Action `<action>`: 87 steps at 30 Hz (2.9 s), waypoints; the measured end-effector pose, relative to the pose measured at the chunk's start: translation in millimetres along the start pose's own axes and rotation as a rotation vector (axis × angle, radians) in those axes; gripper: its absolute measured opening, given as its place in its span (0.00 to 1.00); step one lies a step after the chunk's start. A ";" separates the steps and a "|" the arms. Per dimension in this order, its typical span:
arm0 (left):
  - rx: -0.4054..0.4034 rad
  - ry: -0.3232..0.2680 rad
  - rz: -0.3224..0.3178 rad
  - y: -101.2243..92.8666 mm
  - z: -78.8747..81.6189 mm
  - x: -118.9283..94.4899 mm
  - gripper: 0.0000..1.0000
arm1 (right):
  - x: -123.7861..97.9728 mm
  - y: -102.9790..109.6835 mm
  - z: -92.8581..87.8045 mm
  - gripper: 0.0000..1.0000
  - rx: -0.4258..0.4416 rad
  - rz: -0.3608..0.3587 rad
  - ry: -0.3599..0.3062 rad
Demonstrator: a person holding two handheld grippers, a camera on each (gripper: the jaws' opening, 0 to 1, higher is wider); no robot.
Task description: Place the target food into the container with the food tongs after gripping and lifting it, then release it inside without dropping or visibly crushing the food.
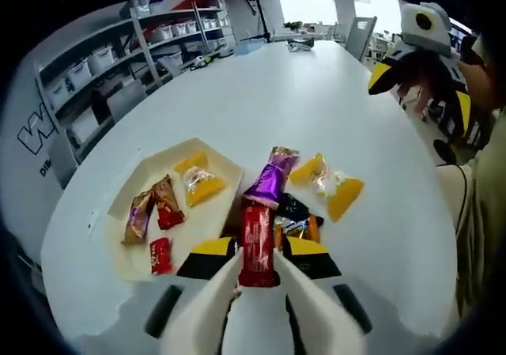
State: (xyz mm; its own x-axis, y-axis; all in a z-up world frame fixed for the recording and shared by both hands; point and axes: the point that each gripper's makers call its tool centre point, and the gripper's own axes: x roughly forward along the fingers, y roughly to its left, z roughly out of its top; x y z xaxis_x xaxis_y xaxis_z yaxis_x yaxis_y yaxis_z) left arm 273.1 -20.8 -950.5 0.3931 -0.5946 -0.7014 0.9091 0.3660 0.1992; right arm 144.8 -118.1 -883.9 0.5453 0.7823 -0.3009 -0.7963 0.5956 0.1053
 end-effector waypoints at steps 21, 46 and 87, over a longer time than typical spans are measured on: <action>0.001 0.030 -0.029 -20.7 -21.6 -27.7 0.22 | 0.2 3.8 -2.7 0.63 0.004 0.002 0.001; -0.163 -0.015 -0.002 -7.6 -11.7 -13.8 0.23 | -2.0 2.8 -4.4 0.63 0.008 -0.002 0.001; -0.205 -0.085 -0.051 12.7 25.7 -41.3 0.22 | -1.3 0.8 -1.1 0.63 0.004 0.001 -0.004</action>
State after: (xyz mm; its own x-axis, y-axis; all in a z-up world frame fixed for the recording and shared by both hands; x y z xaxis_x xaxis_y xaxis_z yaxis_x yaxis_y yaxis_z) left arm 271.9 -9.9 -901.5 0.3656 -0.6709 -0.6452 0.8844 0.4664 0.0161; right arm 143.2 -118.8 -884.4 0.5452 0.7839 -0.2970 -0.7961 0.5952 0.1094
